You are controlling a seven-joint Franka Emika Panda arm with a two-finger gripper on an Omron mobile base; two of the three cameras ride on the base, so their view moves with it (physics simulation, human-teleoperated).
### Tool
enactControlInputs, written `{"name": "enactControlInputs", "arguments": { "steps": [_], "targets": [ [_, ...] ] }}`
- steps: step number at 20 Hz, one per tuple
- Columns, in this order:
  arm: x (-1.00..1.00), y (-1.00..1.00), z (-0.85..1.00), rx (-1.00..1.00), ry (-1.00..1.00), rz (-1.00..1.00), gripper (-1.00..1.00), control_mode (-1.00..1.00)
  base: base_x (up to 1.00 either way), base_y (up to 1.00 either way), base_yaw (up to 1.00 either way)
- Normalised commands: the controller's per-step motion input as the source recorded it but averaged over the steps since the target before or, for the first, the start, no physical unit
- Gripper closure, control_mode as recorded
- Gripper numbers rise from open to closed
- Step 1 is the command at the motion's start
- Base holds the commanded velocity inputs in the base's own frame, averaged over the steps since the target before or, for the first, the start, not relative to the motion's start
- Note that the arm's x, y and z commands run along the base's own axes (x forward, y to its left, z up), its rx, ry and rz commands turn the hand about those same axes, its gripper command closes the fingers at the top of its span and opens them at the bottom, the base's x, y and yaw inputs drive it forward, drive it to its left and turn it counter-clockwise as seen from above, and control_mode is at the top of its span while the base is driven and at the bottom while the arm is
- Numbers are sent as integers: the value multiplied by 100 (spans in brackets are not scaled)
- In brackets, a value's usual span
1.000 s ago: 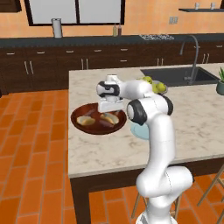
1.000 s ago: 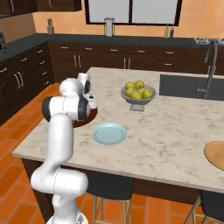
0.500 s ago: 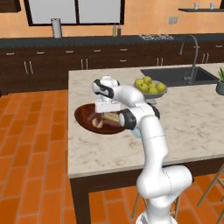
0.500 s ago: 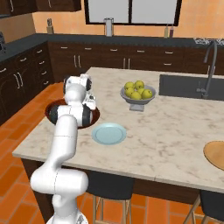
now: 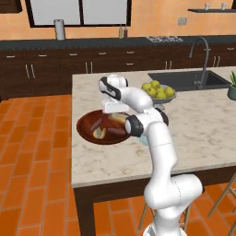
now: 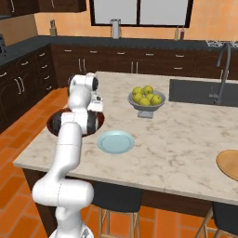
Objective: Place one bun and one sausage from the bowl on each plate.
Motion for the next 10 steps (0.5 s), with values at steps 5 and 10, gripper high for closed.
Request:
{"name": "enactControlInputs", "arguments": {
  "steps": [5,10],
  "targets": [
    [-100,-39,78,5,-80,-2,100,-100,0,0,0],
    [-100,-75,41,7,-82,-1,100,-100,0,0,0]
  ]
}}
